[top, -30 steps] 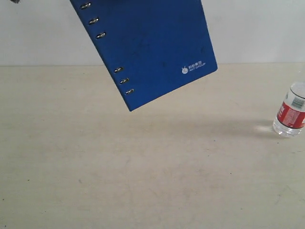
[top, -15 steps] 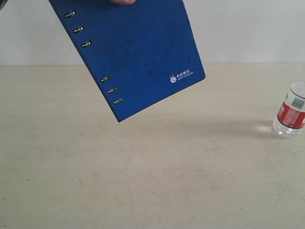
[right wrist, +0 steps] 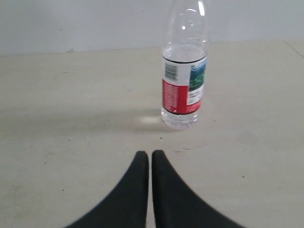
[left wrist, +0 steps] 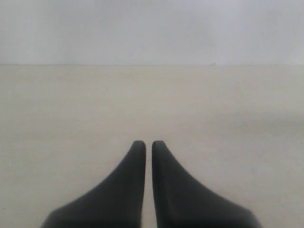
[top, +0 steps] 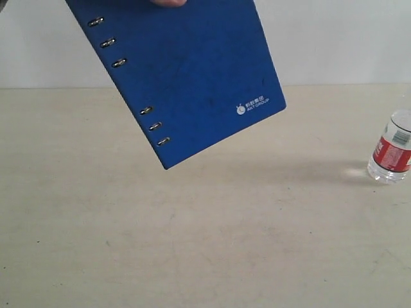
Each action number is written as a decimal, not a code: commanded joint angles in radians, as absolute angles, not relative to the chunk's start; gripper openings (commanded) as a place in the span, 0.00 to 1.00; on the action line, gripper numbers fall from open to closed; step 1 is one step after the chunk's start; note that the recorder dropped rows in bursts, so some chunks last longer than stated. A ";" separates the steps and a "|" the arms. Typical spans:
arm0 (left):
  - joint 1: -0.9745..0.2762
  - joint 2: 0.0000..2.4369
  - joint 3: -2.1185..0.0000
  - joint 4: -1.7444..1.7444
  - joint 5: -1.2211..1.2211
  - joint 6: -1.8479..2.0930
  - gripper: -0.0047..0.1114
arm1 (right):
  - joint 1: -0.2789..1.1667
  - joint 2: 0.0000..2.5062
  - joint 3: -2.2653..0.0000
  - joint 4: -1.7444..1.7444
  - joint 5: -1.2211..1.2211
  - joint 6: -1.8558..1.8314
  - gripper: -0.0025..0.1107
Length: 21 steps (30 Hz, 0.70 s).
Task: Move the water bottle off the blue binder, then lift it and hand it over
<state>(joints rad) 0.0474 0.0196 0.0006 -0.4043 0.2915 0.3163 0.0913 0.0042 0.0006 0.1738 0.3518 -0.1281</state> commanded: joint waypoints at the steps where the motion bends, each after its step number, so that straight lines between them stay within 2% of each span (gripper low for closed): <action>1: 0.050 0.015 0.000 -0.405 0.283 0.307 0.08 | 0.053 0.000 0.000 0.180 0.354 -0.131 0.02; 13: 0.050 0.015 0.000 -0.405 0.283 0.307 0.08 | 0.010 0.000 0.000 0.196 0.378 -0.131 0.02; 21: 0.050 0.015 0.000 -0.405 0.283 0.307 0.08 | 0.154 0.000 0.000 0.187 0.372 -0.182 0.02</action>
<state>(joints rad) 0.0474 0.0177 0.0006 -0.4043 0.2878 0.3163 0.1232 0.0042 0.0006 0.1945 0.3801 -0.1572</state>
